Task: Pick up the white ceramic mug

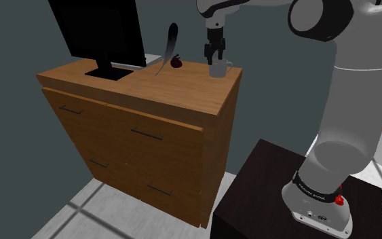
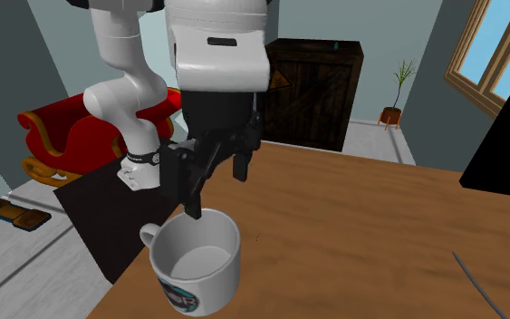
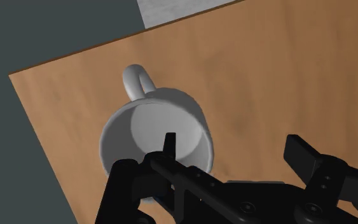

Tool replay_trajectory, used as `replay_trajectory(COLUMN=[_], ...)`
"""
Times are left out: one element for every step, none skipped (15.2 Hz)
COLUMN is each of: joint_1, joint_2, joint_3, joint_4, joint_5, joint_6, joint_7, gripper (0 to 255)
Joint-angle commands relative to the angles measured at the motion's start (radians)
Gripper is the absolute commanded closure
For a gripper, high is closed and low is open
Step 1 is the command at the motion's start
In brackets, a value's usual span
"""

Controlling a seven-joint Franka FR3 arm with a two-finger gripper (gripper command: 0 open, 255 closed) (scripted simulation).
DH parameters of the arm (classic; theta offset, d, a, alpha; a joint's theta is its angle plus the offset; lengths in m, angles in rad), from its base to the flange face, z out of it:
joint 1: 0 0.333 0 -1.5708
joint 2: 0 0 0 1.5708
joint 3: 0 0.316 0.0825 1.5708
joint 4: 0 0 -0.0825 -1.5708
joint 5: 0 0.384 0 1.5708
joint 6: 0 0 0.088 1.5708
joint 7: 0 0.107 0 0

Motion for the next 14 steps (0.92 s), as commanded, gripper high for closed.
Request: replay_trajectory(joint_1=[-0.022, -0.021, -0.021, -0.02, -0.02, -0.019, -0.019, -0.018, -0.018, -0.018, -0.017, -0.017, -0.017, -0.017], joint_2=[0.078, 0.077, 0.077, 0.076, 0.076, 0.076, 0.077, 0.077, 0.078, 0.077, 0.076, 0.076, 0.075, 0.076], joint_3=[-0.005, -0.005, -0.004, -0.004, -0.004, -0.003, -0.003, -0.003, -0.003, -0.003, -0.002, -0.002, -0.002, -0.002], joint_4=[0.097, 0.082, 0.068, 0.054, 0.04, 0.027, 0.014, 0.002, -0.006, -0.006, -0.009, -0.009, -0.01, -0.009], joint_5=[0.018, 0.018, 0.017, 0.017, 0.017, 0.017, 0.017, 0.017, 0.018, 0.018, 0.017, 0.017, 0.017, 0.017], joint_6=[-0.024, -0.01, 0.004, 0.017, 0.031, 0.044, 0.057, 0.071, 0.078, 0.078, 0.08, 0.08, 0.08, 0.08], joint_7=[-0.022, -0.021, -0.021, -0.02, -0.02, -0.019, -0.019, -0.018, -0.018, -0.018, -0.017, -0.017, -0.016, -0.016], gripper=[0, 0, 0, 0, 0, 0, 0, 0, 0, 0, 255, 255, 255, 255])
